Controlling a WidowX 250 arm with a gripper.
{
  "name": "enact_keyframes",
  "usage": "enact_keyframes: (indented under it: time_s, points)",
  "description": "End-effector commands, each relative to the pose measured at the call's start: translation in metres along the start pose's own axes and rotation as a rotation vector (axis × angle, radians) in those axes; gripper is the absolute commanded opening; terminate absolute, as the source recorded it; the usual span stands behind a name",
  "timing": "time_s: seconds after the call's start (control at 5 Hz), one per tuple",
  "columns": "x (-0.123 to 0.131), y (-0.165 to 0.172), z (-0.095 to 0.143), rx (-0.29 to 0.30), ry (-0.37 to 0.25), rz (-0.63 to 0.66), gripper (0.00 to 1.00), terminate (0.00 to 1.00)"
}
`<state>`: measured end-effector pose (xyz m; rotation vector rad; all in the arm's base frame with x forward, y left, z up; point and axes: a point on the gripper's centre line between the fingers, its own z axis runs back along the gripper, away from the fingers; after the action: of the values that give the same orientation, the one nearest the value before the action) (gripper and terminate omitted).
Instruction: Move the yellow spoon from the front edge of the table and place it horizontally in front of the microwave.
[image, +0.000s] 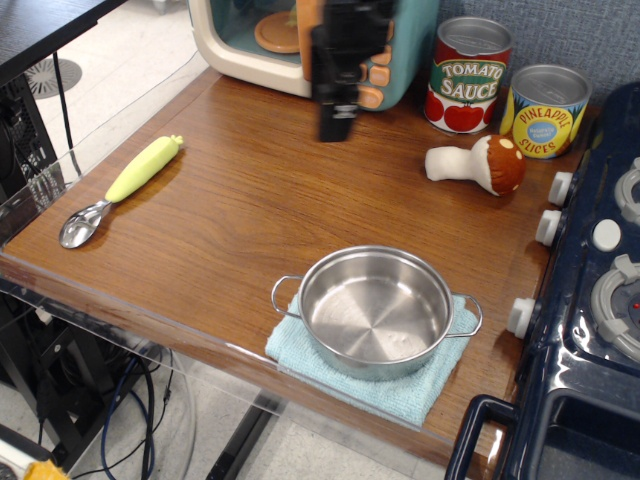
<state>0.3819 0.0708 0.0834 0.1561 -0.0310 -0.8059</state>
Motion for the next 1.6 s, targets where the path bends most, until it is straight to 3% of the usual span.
enact_keyframes:
  time_s: [0.0, 0.6, 1.4]
  points:
    - [-0.071, 0.016, 0.019, 0.106, 0.065, 0.444, 1.0, 0.0]
    - [-0.126, 0.038, -0.023, 0.049, 0.21, 0.716, 1.0, 0.0]
    - [-0.126, 0.029, -0.051, -0.046, 0.243, 0.708, 1.0, 0.0]
